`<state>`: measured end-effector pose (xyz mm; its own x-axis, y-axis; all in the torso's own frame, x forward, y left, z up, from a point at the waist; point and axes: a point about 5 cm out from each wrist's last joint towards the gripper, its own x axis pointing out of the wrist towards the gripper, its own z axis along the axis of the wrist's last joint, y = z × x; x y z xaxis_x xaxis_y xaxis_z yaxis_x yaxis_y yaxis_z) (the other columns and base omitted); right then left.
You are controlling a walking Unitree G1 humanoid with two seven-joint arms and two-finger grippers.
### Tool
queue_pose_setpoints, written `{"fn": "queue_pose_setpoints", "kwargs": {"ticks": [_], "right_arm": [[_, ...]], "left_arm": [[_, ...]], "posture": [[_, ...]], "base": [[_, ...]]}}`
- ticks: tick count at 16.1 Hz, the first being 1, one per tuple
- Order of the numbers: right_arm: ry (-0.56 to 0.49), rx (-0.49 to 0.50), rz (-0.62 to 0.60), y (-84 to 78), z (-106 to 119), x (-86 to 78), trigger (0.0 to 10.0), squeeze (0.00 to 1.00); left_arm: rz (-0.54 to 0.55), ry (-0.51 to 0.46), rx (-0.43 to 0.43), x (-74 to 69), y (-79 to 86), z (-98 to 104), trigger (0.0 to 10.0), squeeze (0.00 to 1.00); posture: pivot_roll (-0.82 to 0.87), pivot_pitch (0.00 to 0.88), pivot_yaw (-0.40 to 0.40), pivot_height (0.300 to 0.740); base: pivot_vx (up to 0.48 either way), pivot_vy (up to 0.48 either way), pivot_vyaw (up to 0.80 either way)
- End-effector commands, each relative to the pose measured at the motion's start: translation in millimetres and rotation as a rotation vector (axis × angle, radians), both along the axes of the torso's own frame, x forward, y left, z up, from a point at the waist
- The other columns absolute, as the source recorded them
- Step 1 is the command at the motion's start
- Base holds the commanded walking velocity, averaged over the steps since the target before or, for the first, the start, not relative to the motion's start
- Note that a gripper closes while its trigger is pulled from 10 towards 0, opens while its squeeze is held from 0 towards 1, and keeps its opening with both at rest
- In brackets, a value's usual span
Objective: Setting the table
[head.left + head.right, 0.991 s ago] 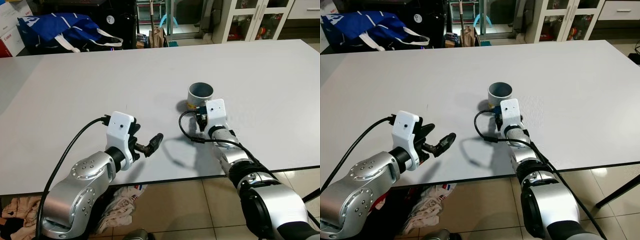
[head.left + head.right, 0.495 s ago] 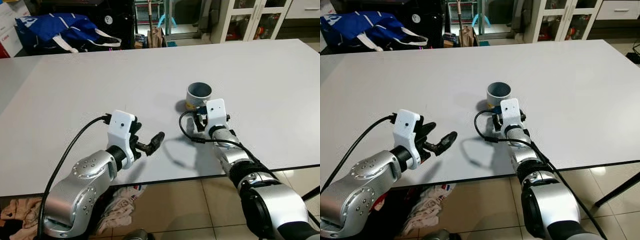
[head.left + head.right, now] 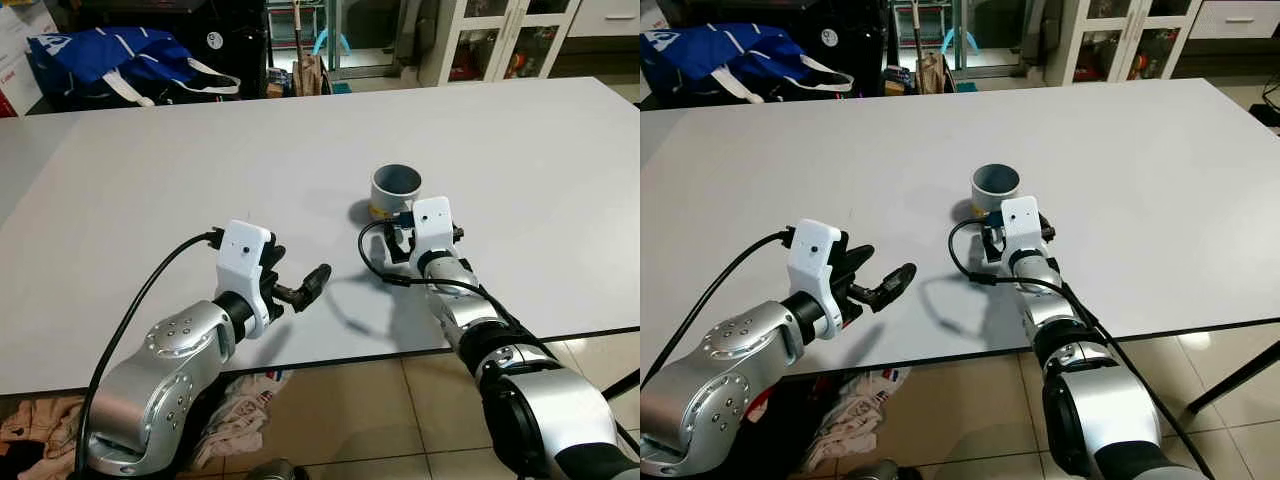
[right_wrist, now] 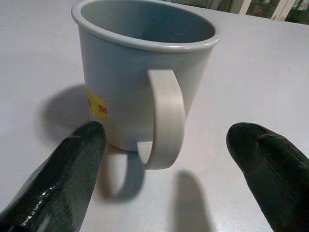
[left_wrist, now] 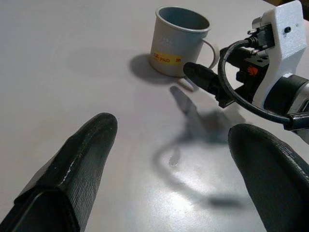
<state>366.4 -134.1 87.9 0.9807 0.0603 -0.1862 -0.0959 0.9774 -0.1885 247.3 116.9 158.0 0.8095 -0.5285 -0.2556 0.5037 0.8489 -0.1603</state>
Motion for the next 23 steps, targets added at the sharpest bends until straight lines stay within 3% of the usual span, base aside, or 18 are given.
{"fn": "queue_pose_setpoints", "kwargs": {"ticks": [1,4,5,6,7,8,12,15,18,23], "right_arm": [[0.005,0.002,-0.007,-2.3,-2,-0.8,10.0,1.0],[-0.011,-0.044,-0.001,-2.4,0,-0.3,10.0,1.0],[-0.016,-0.058,0.0,-2.6,1,-0.1,10.0,0.8],[-0.013,-0.057,-0.002,-3.0,0,-0.3,10.0,0.0],[-0.012,-0.056,-0.003,-3.3,0,-0.4,10.0,0.0],[-0.004,-0.059,-0.01,-4.8,-2,-1.1,10.0,0.0],[-0.012,-0.071,-0.011,-4.6,0,-0.5,10.0,0.0],[-0.019,-0.077,-0.02,-6.8,1,0.5,10.0,0.0],[-0.036,-0.102,-0.012,-6.9,4,1.5,10.0,0.0],[-0.089,-0.096,-0.028,-9.0,14,5.5,10.0,0.0]], "left_arm": [[-0.004,0.007,0.002,0.9,-1.1,0,10.0,0.0],[-0.007,0.007,0.002,1.1,-1.4,0,10.0,0.0],[-0.009,0.002,0.004,1.2,-1.6,0,10.0,0.0],[-0.028,-0.045,0.042,0.8,-2.3,0,10.0,0.0],[-0.033,-0.055,0.048,0.6,-2.5,0,10.0,0.0],[-0.032,-0.179,0.152,0.1,2.8,-3,10.0,0.0],[0.007,-0.291,0.273,-6.5,24.1,-24,10.0,0.0],[-0.047,-0.338,0.305,-13.5,23.9,-38,10.0,0.0],[-0.1,-0.315,0.317,-16.2,28.7,-65,10.0,0.0],[-0.117,-0.338,0.261,-15.5,24.3,-70,10.0,0.0]], "posture": [[0.06,0.0,0.072,0.74],[0.06,0.0,0.071,0.74],[0.06,0.0,0.072,0.74],[0.05,0.0,0.072,0.74],[0.05,0.0,0.072,0.74],[0.05,0.0,0.069,0.74],[0.06,0.0,0.071,0.74],[0.06,0.0,0.069,0.74],[0.05,0.0,0.064,0.74],[0.04,0.0,0.07,0.74]], "base": [[0.0,0.0,0.0],[0.0,0.0,0.0],[0.0,0.0,0.0],[0.0,0.0,0.0],[0.0,0.0,0.0],[0.0,0.0,0.0],[0.0,0.0,0.0],[0.0,0.0,0.0],[0.0,0.0,0.0],[0.0,0.0,0.0]]}}
